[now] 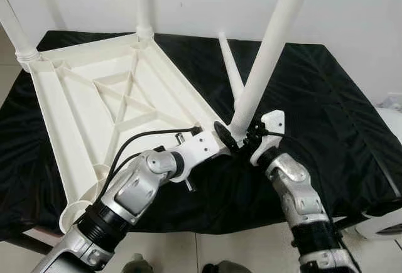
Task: Building children table
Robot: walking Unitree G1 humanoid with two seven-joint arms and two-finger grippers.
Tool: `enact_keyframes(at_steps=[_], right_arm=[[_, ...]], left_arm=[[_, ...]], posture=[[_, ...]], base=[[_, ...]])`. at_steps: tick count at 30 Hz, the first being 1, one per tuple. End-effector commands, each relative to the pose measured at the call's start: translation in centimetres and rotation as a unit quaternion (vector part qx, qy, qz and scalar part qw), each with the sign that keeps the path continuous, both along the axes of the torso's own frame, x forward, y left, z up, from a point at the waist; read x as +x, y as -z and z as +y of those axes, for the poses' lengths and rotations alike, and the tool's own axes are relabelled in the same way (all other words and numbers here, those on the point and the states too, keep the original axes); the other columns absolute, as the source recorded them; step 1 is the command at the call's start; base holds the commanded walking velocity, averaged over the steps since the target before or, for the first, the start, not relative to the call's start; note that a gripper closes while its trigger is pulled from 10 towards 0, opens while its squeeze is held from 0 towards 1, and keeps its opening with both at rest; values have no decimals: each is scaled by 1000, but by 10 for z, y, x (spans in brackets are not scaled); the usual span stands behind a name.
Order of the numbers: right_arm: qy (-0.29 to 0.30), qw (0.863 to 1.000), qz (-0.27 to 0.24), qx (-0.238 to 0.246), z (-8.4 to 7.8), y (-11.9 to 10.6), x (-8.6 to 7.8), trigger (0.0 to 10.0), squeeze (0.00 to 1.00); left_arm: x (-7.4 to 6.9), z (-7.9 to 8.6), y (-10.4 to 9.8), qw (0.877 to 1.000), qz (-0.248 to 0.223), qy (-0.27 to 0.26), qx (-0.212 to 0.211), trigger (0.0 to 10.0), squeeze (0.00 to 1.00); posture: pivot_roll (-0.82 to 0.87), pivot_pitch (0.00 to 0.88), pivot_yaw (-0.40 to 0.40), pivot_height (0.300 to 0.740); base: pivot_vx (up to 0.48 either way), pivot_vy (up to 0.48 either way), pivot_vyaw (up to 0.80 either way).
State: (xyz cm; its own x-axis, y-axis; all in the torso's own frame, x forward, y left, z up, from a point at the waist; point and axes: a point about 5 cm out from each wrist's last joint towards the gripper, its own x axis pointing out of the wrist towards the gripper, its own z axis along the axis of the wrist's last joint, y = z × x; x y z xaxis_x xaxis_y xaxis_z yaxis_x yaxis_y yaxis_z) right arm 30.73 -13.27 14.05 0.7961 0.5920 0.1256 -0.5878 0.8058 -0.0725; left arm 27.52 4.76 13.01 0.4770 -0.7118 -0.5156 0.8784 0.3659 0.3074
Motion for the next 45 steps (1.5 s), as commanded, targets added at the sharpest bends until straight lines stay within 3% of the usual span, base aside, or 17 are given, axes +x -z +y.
enact_keyframes(at_steps=[1, 6, 16, 17, 18, 19, 20, 31, 32, 33, 34, 45], right_arm=[[-16, 1000, 1, 2, 0, 2, 1, 10000, 0], [-65, 997, 6, -41, -5, 2, 19, 10000, 0], [-97, 992, 22, -77, -14, 5, 31, 10000, 0], [-99, 992, 23, -78, -14, 6, 32, 8118, 0], [-99, 992, 23, -78, -14, 6, 32, 8118, 0], [-104, 991, 24, -77, -15, 6, 32, 2157, 0], [-108, 991, 24, -77, -15, 7, 32, 0, 0], [-131, 990, 28, -54, -15, 13, 28, 0, 0], [-129, 990, 30, -51, -14, 14, 27, 2314, 0], [-129, 990, 30, -51, -14, 14, 27, 2314, 0], [-127, 990, 31, -47, -15, 14, 27, 10000, 0], [-108, 994, 30, -13, -10, 14, 20, 10000, 0]], left_arm=[[-2, -7, -7, 1000, -17, 19, -5, 10000, 0], [-1, -7, -9, 1000, -20, 19, -5, 10000, 0], [-1, -5, -10, 1000, -20, 15, -3, 10000, 0], [-2, -4, -10, 1000, -20, 14, -3, 10000, 0], [-2, -4, -10, 1000, -20, 14, -3, 10000, 0], [-2, -4, -10, 1000, -20, 14, -3, 10000, 0], [-2, -4, -10, 1000, -19, 14, -3, 10000, 0], [-2, -6, -10, 1000, -18, 15, -5, 10000, 0], [-2, -6, -10, 1000, -18, 16, -5, 10000, 0], [-2, -6, -10, 1000, -18, 16, -5, 10000, 0], [-2, -6, -10, 1000, -18, 16, -5, 10000, 0], [-4, -7, -9, 1000, -16, 17, -5, 10000, 0]], posture=[[30, 0, -65, 740], [39, 0, -62, 740], [55, 0, -63, 740], [56, 1, -64, 740], [56, 1, -64, 740], [56, 2, -63, 740], [55, 2, -64, 740], [48, 2, -60, 740], [46, 1, -59, 740], [46, 1, -59, 740], [45, 1, -58, 740], [47, 3, -64, 740]], base=[[0, 0, 0], [0, 0, 0], [0, 0, 0], [0, 0, 0], [0, 0, 0], [0, 0, 0], [0, 0, 0], [0, 0, 0], [0, 0, 0], [0, 0, 0], [0, 0, 0], [0, 0, 0]])
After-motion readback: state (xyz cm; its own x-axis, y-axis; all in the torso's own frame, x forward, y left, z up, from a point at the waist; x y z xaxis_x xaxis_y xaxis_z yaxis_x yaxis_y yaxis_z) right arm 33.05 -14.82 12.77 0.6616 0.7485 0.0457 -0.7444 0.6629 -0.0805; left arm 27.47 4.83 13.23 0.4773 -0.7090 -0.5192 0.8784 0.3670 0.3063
